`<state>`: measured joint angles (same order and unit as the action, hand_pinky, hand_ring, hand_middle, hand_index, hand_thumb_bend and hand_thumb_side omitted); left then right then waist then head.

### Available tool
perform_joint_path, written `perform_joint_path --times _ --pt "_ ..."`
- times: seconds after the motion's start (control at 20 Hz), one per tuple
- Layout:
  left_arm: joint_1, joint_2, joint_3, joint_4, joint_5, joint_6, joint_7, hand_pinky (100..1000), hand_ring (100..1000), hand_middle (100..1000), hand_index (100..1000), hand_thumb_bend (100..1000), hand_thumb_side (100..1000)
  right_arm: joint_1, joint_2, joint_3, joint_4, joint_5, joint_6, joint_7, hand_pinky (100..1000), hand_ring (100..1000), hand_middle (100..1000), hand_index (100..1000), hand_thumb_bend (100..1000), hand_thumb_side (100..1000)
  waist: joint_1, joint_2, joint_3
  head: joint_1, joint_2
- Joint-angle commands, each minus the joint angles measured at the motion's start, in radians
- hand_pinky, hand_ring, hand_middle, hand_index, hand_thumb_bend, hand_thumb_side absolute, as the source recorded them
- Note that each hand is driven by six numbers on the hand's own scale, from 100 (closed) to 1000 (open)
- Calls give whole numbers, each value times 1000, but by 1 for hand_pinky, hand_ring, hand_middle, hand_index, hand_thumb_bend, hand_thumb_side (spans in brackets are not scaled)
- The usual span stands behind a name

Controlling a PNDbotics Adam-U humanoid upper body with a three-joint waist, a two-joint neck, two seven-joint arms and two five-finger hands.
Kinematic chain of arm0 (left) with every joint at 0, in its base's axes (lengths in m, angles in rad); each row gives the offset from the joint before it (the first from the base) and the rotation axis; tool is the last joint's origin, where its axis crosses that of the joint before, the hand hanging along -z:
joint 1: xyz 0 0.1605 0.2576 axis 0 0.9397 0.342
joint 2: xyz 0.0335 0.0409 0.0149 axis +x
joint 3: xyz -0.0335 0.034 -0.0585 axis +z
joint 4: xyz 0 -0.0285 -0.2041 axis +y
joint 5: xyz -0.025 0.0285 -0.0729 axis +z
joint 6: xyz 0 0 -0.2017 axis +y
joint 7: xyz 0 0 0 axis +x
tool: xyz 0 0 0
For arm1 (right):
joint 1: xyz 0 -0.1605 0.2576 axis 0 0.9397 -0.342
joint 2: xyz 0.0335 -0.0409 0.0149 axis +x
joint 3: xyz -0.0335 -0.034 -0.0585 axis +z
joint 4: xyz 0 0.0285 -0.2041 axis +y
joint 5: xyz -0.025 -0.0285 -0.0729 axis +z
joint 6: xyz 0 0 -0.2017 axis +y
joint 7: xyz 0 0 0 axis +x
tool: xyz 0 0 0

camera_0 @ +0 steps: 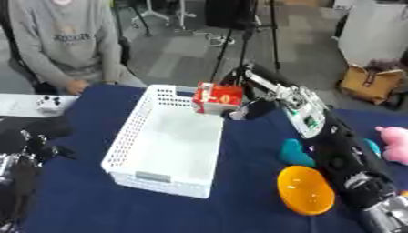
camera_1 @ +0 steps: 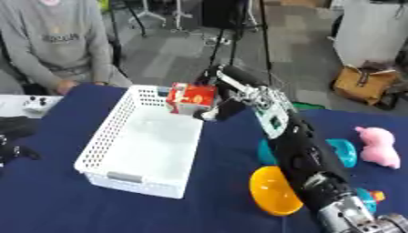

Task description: Pick up objects on the table and place them in the box.

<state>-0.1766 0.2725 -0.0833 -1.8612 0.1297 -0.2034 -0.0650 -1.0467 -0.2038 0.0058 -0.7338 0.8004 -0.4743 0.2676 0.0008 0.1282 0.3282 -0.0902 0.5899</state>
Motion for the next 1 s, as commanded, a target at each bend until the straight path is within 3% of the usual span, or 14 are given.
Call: perform_joint_path --times 0.05,0.45,0.8,0.85,0.95,1.0 --pt "-14 7 -1 -19 6 0 -6 526 768 776 791 300 1000 -17 7 -11 8 38 9 -10 286 314 520 742 401 212 4 -17 2 -3 -8" --pt "-21 2 -4 -18 9 -1 -8 525 768 776 791 302 999 8 51 8 -10 21 -48 6 303 307 546 759 369 247 1 -15 7 -3 -8" --pt "-28 -3 -10 -20 16 0 -13 525 766 776 791 303 998 25 90 20 -51 -102 -115 -19 346 367 619 813 334 306 2 -14 18 -9 -10" --pt "-29 -3 -11 -21 16 0 -14 524 766 776 791 304 998 25 93 34 -54 -108 -129 -4 559 551 850 908 407 511 1 -14 19 -8 -10" --pt "-30 -3 -12 -21 17 1 -15 524 766 777 791 306 999 24 94 62 -57 -103 -177 69 710 663 931 938 491 581 -1 -14 19 -4 -10" --pt "-30 -3 -13 -21 18 1 -16 524 766 777 791 306 999 24 92 63 -59 -102 -192 96 710 663 932 938 476 598 -2 -14 18 -3 -10"
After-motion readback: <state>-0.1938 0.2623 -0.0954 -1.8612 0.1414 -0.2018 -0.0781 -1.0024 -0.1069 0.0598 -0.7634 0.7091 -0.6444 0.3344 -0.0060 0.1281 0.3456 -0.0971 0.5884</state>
